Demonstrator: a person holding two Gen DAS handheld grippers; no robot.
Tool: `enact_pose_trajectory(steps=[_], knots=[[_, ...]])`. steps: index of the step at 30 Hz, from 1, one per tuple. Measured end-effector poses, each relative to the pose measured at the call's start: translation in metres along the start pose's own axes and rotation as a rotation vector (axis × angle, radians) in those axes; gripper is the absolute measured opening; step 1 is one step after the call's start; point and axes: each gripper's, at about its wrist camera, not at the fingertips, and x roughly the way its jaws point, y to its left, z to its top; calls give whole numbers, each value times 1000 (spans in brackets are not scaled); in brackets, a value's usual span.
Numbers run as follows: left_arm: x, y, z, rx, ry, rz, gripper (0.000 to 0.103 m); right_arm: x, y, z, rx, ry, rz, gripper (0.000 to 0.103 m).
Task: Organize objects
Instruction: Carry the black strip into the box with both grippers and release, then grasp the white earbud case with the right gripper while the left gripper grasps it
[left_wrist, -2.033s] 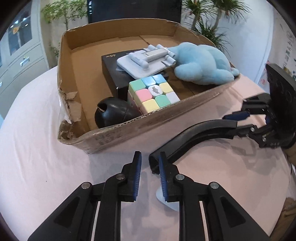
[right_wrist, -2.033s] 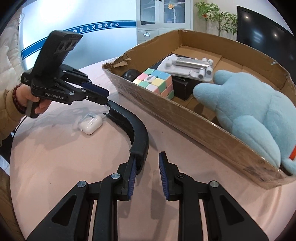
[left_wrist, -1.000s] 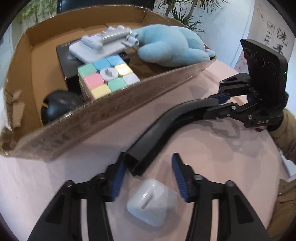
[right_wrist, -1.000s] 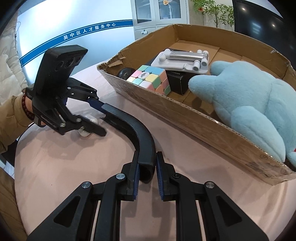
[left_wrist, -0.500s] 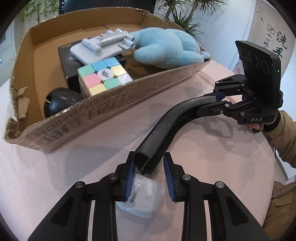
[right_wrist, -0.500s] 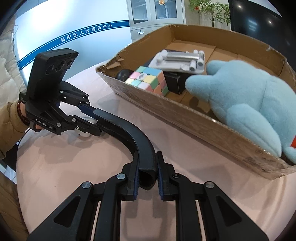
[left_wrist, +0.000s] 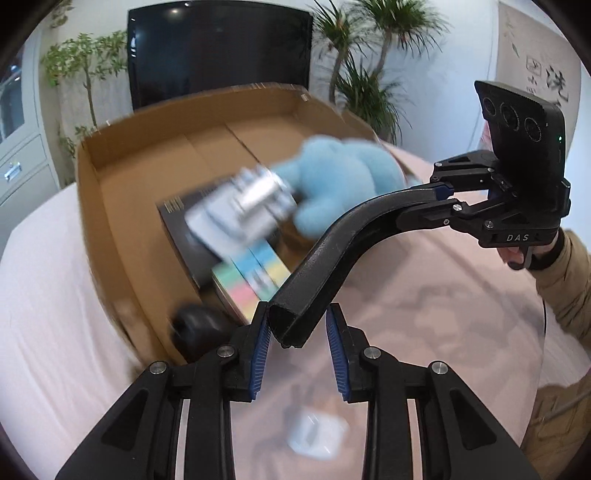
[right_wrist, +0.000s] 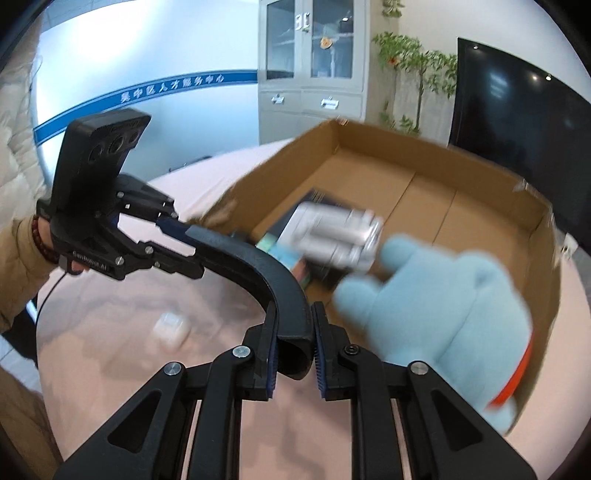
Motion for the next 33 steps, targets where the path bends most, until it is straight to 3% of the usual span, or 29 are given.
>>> enact_pose_trajectory(steps=[7, 9, 13, 15, 17, 20, 24, 26, 29, 33], knots=[[42, 64, 73, -118, -28, 35, 28, 44, -69, 65, 88, 0, -56, 15], [60, 85, 88, -179, -28, 41, 29, 62, -88, 74, 121, 14, -87, 15], [98, 118, 98, -298, 17, 131, 32, 100, -111, 77, 177, 63, -107, 18], [100, 125, 92, -316, 20, 161, 57, 105, -114, 72, 200, 70, -135, 29], [80, 118, 84, -256, -50, 181, 57, 92, -110, 64, 222, 34, -136, 50], [35, 91, 68, -141, -130, 315, 76, 57, -85, 51, 180, -31, -136, 53], [-25, 41, 18, 1, -223, 296, 91, 20, -20, 29, 89, -18, 27, 54], [-38, 15, -17, 54, -207, 294, 93, 19, 15, 19, 39, 48, 99, 54], [-35, -10, -56, 76, -132, 231, 93, 31, 62, 4, -2, 165, 201, 54], [-3, -40, -96, 123, 2, 218, 90, 55, 102, -8, -54, 289, 212, 53]])
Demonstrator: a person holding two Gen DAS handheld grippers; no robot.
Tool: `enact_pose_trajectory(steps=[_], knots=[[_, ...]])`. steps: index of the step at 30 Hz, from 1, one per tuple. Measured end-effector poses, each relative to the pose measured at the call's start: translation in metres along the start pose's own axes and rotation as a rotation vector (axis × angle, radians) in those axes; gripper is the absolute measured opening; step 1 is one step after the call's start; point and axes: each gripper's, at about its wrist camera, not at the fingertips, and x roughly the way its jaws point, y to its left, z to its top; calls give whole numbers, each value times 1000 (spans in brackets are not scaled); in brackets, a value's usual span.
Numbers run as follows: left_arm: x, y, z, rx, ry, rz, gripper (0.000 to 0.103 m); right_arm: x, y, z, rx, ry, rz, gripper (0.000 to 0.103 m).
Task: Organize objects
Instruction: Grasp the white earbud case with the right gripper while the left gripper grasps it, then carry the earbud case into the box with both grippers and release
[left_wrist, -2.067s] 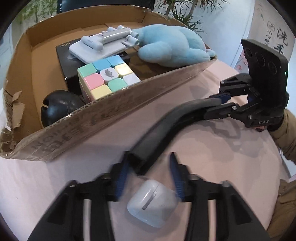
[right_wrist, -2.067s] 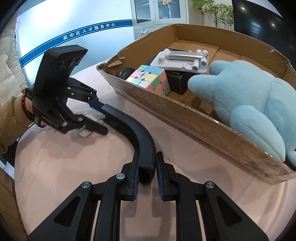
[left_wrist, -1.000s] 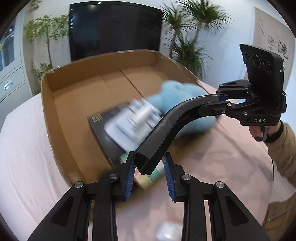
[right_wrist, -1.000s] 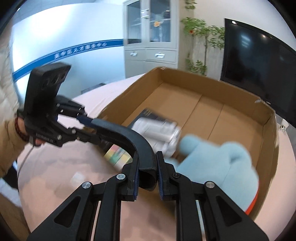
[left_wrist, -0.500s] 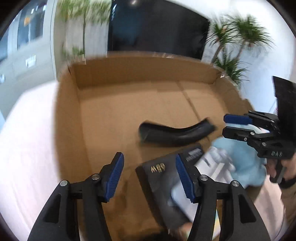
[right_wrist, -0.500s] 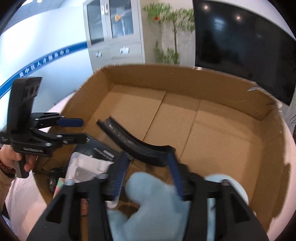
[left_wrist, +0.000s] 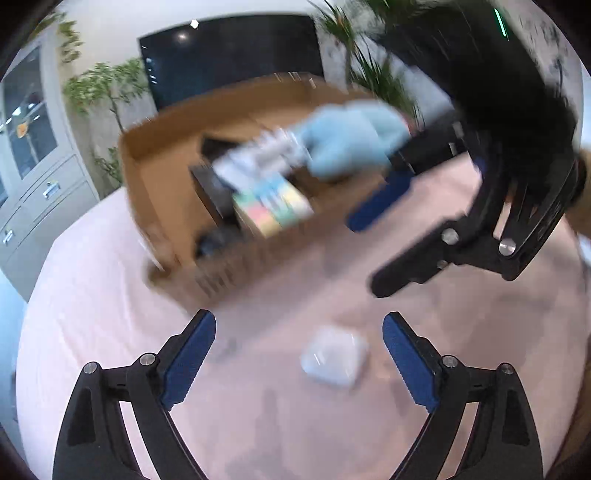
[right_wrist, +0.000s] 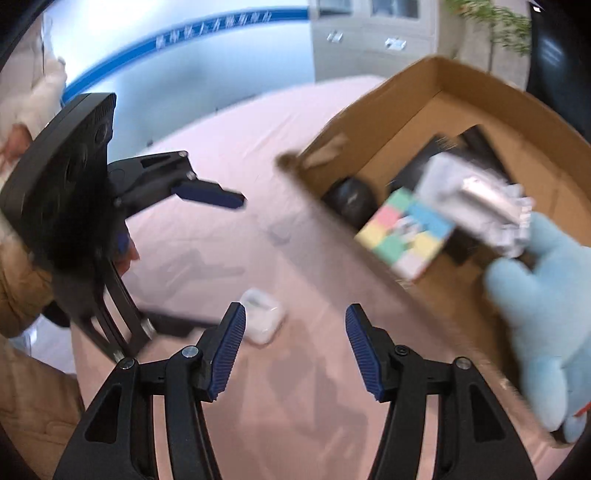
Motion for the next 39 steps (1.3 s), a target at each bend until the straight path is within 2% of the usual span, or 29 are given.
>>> enact_pose_trajectory(steps=[2, 6, 11, 14, 15, 17, 21, 25, 27, 29, 30, 39], knots=[[8, -9, -8, 2, 22, -31, 86, 12, 9, 1, 5, 50, 10, 51], [18, -8, -12, -26, 32, -39, 80, 28, 16, 5, 36, 143, 20, 51], [29, -15, -18, 31, 47, -55, 78, 47, 12, 6, 95, 256, 26, 51], [45, -14, -16, 59, 69, -67, 77, 55, 12, 6, 112, 308, 35, 47], [49, -12, -12, 63, 84, -79, 68, 55, 12, 6, 120, 316, 42, 44], [50, -8, -10, 46, 76, -136, 52, 53, 15, 7, 110, 318, 20, 42], [52, -4, -12, 20, 90, -165, 51, 49, 14, 4, 126, 332, 22, 42], [48, -7, -13, 34, 83, -155, 50, 40, 17, -3, 131, 321, 13, 41], [45, -7, -14, 26, 81, -159, 49, 33, 17, -8, 138, 309, 16, 38], [41, -2, -14, 1, 77, -178, 49, 22, 16, -10, 141, 291, 14, 25], [40, -2, -13, -1, 74, -179, 49, 16, 15, -10, 140, 284, 16, 24], [20, 6, 16, 36, 30, -143, 49, -30, 12, -4, 111, 226, 0, 23]])
